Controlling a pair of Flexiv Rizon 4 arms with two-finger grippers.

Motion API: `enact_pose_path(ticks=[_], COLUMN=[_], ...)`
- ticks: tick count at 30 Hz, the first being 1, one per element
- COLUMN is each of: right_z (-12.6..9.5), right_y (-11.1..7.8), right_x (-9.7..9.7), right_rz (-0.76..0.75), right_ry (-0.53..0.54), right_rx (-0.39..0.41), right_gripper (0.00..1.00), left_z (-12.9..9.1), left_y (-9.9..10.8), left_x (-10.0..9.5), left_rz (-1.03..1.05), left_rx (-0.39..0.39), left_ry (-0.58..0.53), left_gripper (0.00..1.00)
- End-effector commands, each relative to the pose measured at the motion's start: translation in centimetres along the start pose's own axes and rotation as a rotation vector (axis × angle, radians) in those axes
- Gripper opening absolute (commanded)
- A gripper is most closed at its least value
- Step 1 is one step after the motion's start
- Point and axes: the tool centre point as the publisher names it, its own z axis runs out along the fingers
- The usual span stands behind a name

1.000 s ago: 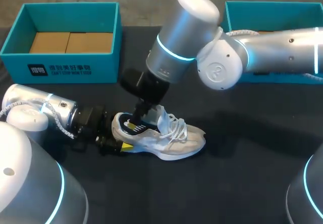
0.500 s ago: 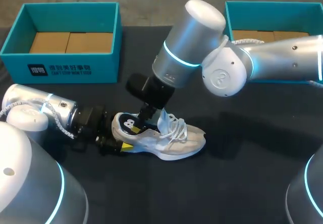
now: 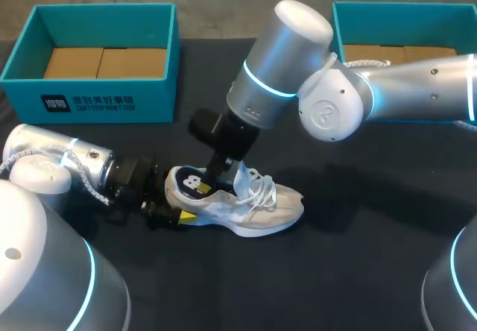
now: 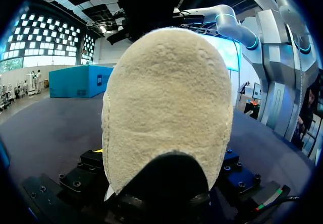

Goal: Take the shoe out of the shoebox, open the shoe tongue, remove and reinsert the insole, then place the shoe into the shoebox

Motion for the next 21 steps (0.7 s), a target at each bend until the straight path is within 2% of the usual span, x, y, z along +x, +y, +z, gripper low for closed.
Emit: enact_pose_path(ticks=[1, 8, 14, 16, 21], right_z=[0.1, -1.0, -2.8, -4.2, -5.4], right_y=[0.2, 1.3, 2.6, 3.7, 4.7], right_x=[0.0, 0.6, 1.3, 1.5, 1.7], right_rz=[-0.002, -0.048, -0.106, -0.144, -0.176], right_ry=[0.0, -0.017, -0.048, -0.073, -0.09], right_rx=[0.002, -0.006, -0.042, -0.054, -0.07], right_gripper=[0.0, 0.0, 0.0, 0.0, 0.0], left_z=[0.0, 0.0, 0.0, 0.0, 0.0], left_y=[0.0, 0.0, 0.0, 0.0, 0.0], left_x=[0.0, 0.0, 0.0, 0.0, 0.0], left_rz=[0.0, 0.0, 0.0, 0.0, 0.0], left_rx=[-0.003, -0.003, -0.003, -0.003, -0.003], left_ry=[-0.002, -0.002, -0.002, -0.002, -0.002], left_gripper=[0.0, 0.0, 0.0, 0.0, 0.0])
